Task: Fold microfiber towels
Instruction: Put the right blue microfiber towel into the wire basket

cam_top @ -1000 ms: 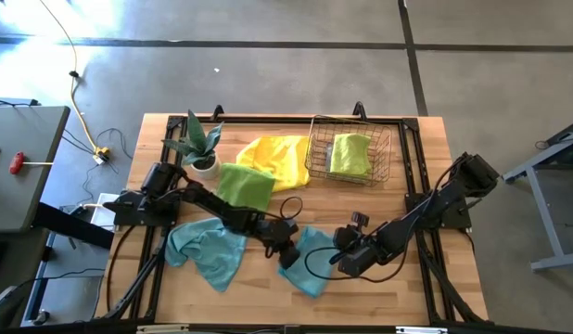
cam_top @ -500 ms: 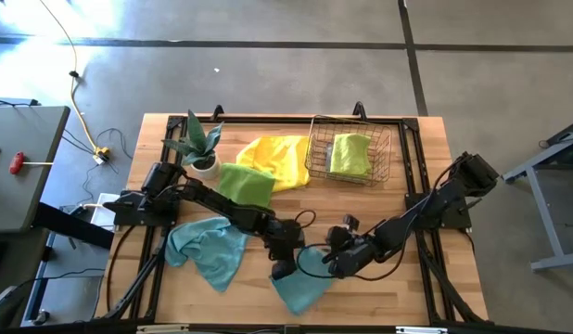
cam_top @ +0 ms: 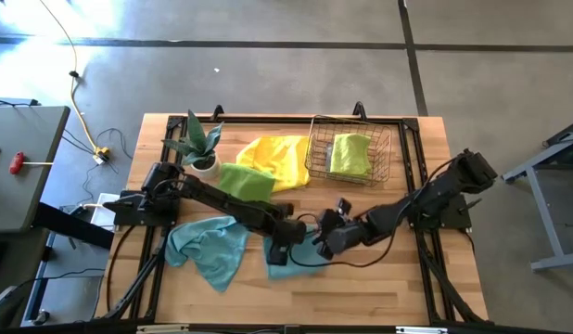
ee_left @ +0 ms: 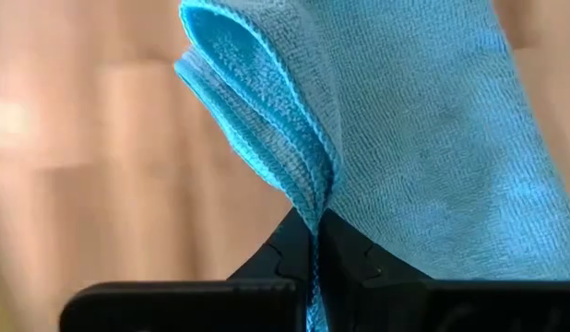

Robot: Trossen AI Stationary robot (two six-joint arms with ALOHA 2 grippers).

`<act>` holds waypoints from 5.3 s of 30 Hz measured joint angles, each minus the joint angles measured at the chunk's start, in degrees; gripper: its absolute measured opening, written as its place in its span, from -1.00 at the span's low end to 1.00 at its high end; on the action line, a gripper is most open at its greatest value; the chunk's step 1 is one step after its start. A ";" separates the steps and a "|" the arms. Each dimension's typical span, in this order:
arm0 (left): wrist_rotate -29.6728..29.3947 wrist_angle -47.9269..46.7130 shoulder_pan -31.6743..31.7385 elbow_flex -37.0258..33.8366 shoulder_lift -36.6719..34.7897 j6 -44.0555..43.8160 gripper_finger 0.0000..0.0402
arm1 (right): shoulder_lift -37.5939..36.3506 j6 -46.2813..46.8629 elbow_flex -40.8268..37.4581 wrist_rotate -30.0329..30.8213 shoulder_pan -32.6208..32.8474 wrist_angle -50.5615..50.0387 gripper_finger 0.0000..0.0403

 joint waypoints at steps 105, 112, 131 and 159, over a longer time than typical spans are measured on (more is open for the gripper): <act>-46.50 16.96 2.38 9.24 -0.07 40.83 -0.74 | -5.44 -24.51 15.62 -10.79 -18.68 -34.28 -1.00; -51.48 21.01 5.96 9.26 -0.07 40.49 -0.74 | -7.21 -28.57 18.79 -7.68 -23.41 -43.85 -1.00; -55.65 10.31 1.84 9.24 -0.07 24.00 -0.75 | -6.55 -38.20 17.11 -17.59 -54.00 -33.26 -1.00; -58.19 3.86 -0.26 9.21 -0.09 19.50 -0.75 | 2.97 -38.12 16.20 -18.30 -62.87 -34.11 -0.93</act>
